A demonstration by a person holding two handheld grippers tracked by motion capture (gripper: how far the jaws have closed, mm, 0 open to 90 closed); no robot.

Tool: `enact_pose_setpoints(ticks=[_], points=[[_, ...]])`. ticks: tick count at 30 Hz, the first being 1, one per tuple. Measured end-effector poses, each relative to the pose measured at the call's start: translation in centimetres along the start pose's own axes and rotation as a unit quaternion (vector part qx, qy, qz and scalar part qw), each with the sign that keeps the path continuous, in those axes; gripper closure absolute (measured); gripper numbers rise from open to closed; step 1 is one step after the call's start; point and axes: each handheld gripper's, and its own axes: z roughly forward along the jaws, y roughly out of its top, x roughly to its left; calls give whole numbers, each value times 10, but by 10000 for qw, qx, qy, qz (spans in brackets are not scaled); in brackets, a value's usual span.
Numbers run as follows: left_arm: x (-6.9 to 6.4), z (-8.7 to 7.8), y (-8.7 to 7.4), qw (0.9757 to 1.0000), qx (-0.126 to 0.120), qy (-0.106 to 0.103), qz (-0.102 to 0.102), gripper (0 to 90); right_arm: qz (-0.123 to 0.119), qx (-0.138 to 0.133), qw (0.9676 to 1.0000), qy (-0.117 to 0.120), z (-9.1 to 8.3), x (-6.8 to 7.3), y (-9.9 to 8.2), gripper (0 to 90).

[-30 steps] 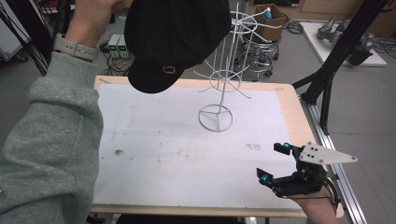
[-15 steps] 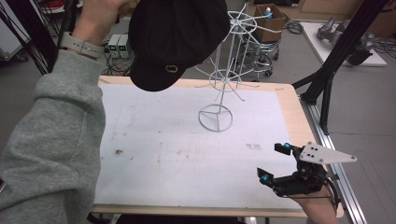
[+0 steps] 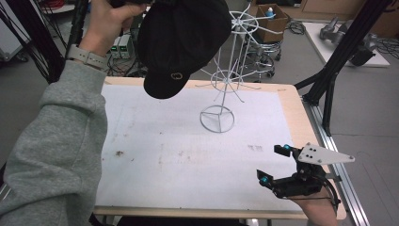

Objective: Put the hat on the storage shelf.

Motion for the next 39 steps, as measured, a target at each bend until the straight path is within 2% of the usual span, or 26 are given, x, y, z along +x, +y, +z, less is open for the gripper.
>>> enact_pose_setpoints(ticks=[4,10,14,18,21,23,25,28,39], points=[[1,5,-7,9997,227,46,30,702,8,32,10000,21,2,0,0,8],[-1,15,-13,9991,414,-8,35,697,-1,57,10000,29,3,1,0,8],[4,16,-25,9996,273,-70,-95,697,-14,47,10000,25,3,1,0,8],[4,16,-33,9987,496,-2,-64,695,-2,44,10000,26,3,1,0,8],[1,16,-37,9991,418,-53,-40,693,0,47,10000,27,3,0,0,8],[2,17,-43,9992,349,-155,-145,692,8,59,10000,24,4,0,0,8],[5,19,-49,9985,474,-197,-175,691,1,75,10000,37,5,1,0,8],[2,21,-52,9980,611,-143,-109,683,-30,72,10000,42,5,3,1,8],[-3,25,-52,9976,653,-224,-72,667,-36,86,10000,34,5,4,1,8]])
